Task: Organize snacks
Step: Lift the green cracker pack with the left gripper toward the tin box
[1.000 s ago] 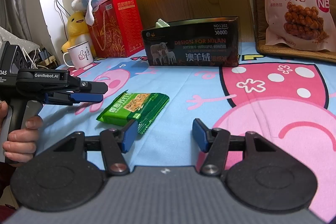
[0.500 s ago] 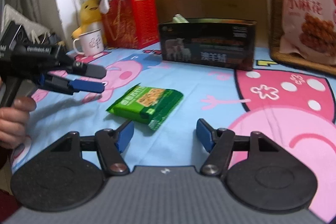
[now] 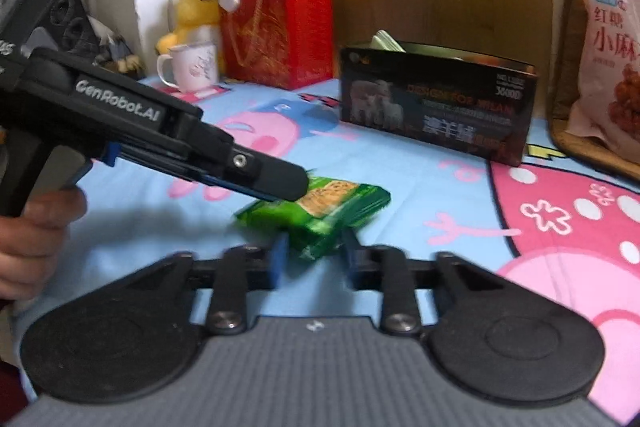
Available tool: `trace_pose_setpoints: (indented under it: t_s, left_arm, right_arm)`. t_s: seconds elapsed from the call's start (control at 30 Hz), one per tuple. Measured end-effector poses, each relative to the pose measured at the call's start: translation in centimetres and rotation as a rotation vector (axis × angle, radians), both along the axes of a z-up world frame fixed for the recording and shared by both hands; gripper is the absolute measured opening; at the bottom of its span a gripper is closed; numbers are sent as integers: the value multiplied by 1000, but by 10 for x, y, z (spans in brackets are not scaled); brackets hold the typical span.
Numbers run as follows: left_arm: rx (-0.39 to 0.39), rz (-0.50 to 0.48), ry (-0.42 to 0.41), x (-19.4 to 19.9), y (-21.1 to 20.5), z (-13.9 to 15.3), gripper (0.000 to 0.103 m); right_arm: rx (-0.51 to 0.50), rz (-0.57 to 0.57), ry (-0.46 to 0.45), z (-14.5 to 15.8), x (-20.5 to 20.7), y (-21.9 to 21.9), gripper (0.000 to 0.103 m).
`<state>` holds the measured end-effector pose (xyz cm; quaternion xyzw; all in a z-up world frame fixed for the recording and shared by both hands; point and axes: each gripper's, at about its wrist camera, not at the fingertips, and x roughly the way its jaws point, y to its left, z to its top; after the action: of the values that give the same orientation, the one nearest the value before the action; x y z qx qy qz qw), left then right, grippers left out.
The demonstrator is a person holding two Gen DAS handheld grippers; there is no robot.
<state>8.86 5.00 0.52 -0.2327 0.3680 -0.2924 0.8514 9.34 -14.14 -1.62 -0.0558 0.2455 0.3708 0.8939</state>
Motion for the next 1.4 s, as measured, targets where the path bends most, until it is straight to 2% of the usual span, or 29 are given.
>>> trace_pose_setpoints:
  t_s: [0.07,0.1,0.13,0.2,0.3,0.33,0.37,0.4,0.47,0.53,0.63,0.7,0.77,0.8,0.83,0.87,0.9,0.93,1.0,1.07,1.13,1.27,1.3,1.4]
  left_arm:
    - [79,2,-56,0,-13,11,8]
    - [94,3,-78,1,-16,16,8]
    - [89,-4,-82,2,-15,20,8]
    - [62,2,-80,4,-7,25,10]
    - [67,66,-103,-2,16,31,20]
    - [68,89,-98,-2,23,31,26]
    - [76,121,-83,0,33,30,33]
    - [84,148,-65,3,40,28,35]
    - [82,173,-8,12,50,22,36]
    - [65,152,30,19,50,15,36]
    - [91,117,69,27,39,4,36]
    - [102,94,82,32,30,-6,30]
    - [132,93,64,33,21,-5,29]
    - [141,91,57,33,19,-3,29]
    - [139,83,47,35,19,2,27]
    - [104,49,44,39,19,7,22]
    - [73,27,36,42,20,14,22]
    - [75,24,12,46,17,24,22]
    - [130,33,-58,54,8,47,22]
    - [140,28,-104,64,4,63,22]
    - [141,42,-117,72,6,69,23]
    - [135,79,-63,78,25,54,24]
    - [132,81,-44,78,29,49,24]
    - [110,70,32,83,36,28,28]
  right_arm:
    - [-18,-10,-71,5,-7,9,26]
    - [-36,-20,-107,7,-9,14,25]
    - [-49,-31,-127,9,-8,18,16]
    - [-56,-46,-109,10,0,21,13]
    - [-84,-51,-59,5,9,15,14]
    - [-87,-52,-49,3,10,11,15]
    - [-85,-45,-27,2,12,6,22]
    - [-76,-40,-12,1,13,3,37]
    - [-57,-37,-5,1,16,-1,58]
    - [-78,-22,-18,3,19,3,60]
    - [-130,12,-39,5,27,12,60]
    - [-153,51,-23,2,32,20,59]
    - [-152,73,-19,0,34,27,48]
    - [-159,67,-32,0,34,29,47]
    - [-149,57,-38,1,34,29,46]
    - [-129,39,-47,4,35,27,42]
    - [-105,36,-51,9,36,25,36]
    - [-85,32,-58,14,37,25,36]
    - [-71,15,-121,27,40,27,34]
    - [-64,-2,-154,38,50,31,26]
    - [-57,-24,-155,43,60,31,25]
    - [-75,-34,-132,36,65,21,31]
    - [-81,-29,-122,33,64,18,38]
    - [-114,-16,-99,22,63,15,48]
